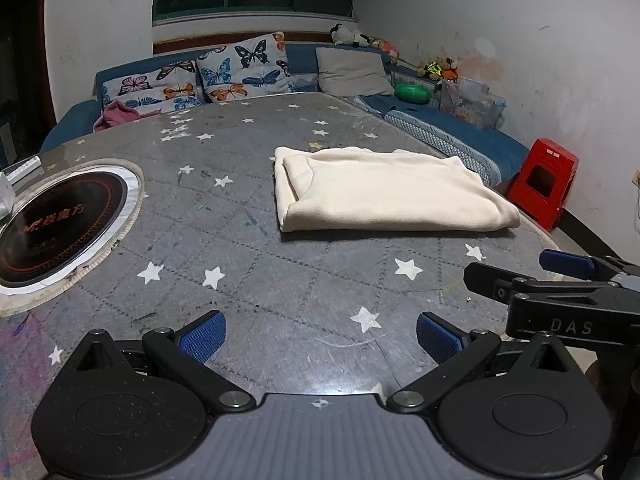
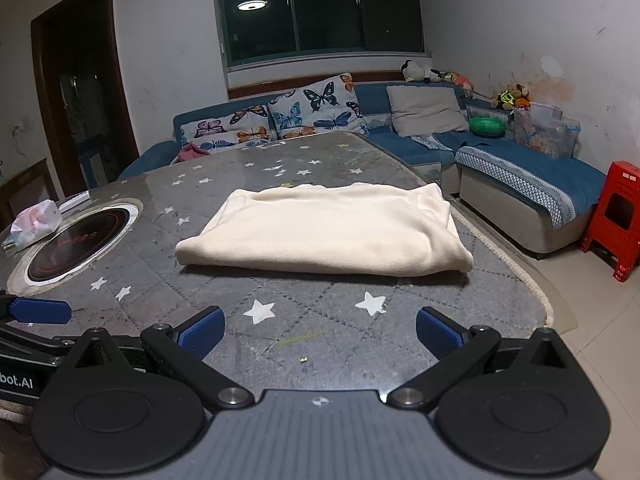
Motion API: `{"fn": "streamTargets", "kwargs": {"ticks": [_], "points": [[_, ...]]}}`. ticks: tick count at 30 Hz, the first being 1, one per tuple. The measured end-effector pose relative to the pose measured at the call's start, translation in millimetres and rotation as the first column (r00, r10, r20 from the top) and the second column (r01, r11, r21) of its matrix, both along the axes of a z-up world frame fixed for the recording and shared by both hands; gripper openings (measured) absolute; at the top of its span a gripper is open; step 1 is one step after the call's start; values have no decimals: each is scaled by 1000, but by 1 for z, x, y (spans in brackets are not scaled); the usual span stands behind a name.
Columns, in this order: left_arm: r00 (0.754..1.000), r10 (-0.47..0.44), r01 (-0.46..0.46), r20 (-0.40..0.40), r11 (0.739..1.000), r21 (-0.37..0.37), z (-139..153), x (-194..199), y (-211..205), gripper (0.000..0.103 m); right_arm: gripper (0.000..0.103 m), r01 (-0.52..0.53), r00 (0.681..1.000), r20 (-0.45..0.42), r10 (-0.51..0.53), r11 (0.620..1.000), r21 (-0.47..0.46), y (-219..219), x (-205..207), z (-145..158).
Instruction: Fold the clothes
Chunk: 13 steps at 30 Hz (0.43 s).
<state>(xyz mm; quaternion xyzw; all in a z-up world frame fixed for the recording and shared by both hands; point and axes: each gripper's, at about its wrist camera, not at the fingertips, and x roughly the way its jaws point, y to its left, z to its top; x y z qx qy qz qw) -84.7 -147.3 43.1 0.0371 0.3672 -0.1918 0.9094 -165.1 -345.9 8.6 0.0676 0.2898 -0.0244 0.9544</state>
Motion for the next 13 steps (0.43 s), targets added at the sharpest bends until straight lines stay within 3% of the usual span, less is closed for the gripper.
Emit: {"fn": "streamTargets", "kwargs": {"ticks": [13], "points": [[999,1,0,-35,1000,11,-8,24,-2,103,103,-9,999,-40,9,1000,1,2,25,-6]]}}
